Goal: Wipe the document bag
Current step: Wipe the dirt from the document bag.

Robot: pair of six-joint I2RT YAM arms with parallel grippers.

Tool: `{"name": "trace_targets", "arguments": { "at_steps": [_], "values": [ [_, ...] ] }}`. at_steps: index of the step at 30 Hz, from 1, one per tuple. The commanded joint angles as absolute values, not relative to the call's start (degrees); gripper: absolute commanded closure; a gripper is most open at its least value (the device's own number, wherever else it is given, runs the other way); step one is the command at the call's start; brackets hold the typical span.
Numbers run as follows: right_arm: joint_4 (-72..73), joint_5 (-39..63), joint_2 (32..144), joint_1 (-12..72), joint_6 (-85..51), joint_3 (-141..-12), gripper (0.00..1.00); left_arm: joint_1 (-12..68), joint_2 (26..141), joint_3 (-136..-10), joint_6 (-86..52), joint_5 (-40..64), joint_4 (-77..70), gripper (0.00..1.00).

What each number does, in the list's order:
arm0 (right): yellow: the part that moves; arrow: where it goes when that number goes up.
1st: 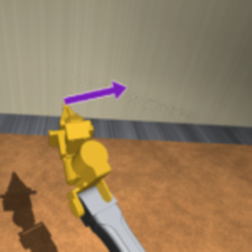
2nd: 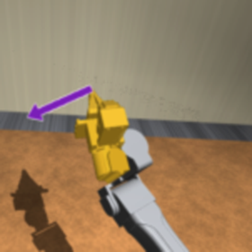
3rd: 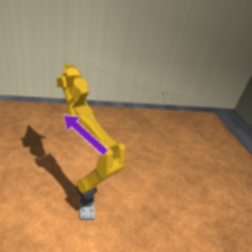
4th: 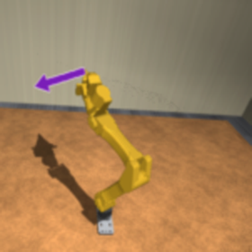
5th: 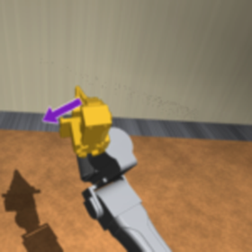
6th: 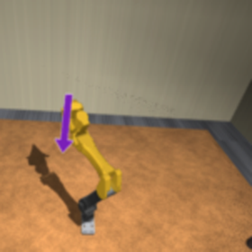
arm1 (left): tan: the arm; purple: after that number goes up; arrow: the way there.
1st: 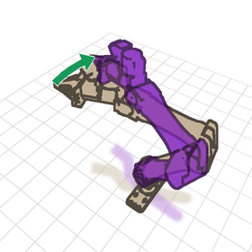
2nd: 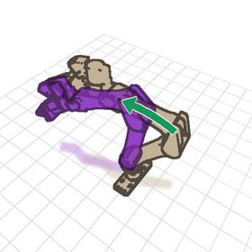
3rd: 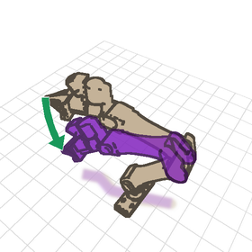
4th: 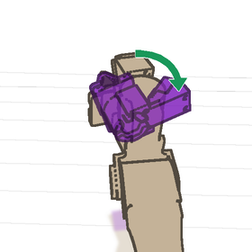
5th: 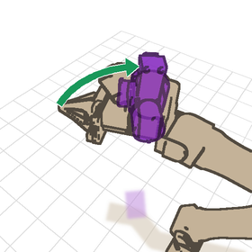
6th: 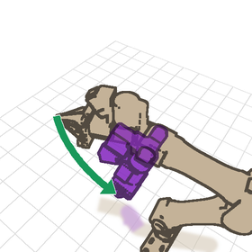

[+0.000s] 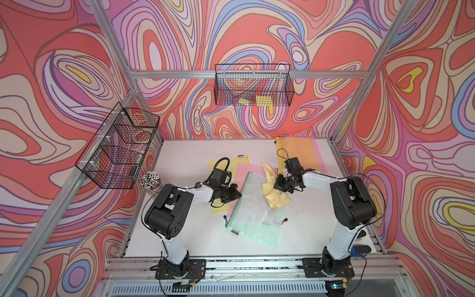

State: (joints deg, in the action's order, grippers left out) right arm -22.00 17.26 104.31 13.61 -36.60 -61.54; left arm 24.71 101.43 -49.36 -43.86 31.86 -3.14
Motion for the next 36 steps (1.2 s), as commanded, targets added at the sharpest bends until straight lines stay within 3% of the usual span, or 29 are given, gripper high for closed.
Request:
{"name": "trace_targets", "arguments": {
  "at_steps": [1, 5, 9, 12, 20, 29, 36],
  "values": [
    [-26.6, 13.4, 101.9, 13.0, -33.5, -61.0, 1.00, 24.5, 99.8, -48.3, -45.4, 30.4, -3.9, 1.00],
    [-24.4, 14.7, 102.1, 18.4, -35.9, -64.0, 1.00, 24.4, 99.8, -47.9, -46.2, 30.8, -5.2, 1.00],
    [-25.7, 13.1, 109.3, 28.8, -37.1, -73.6, 1.00, 24.5, 100.2, -48.0, -46.5, 30.7, -5.2, 1.00],
    [-22.9, 16.6, 115.1, 31.9, -39.5, -78.0, 1.00, 24.4, 100.0, -48.1, -46.9, 30.8, -5.4, 1.00],
    [-22.8, 13.4, 112.8, 29.2, -39.3, -72.8, 1.00, 24.5, 99.8, -48.4, -46.8, 30.1, -4.3, 1.00],
    [-24.5, 11.1, 99.0, 14.6, -34.7, -55.9, 1.00, 24.5, 100.5, -48.4, -47.5, 29.5, -4.8, 1.00],
    [-22.5, 14.6, 96.6, 17.6, -37.7, -57.2, 1.00, 24.5, 99.1, -47.5, -50.1, 27.4, -6.9, 1.00]
  ]
}}
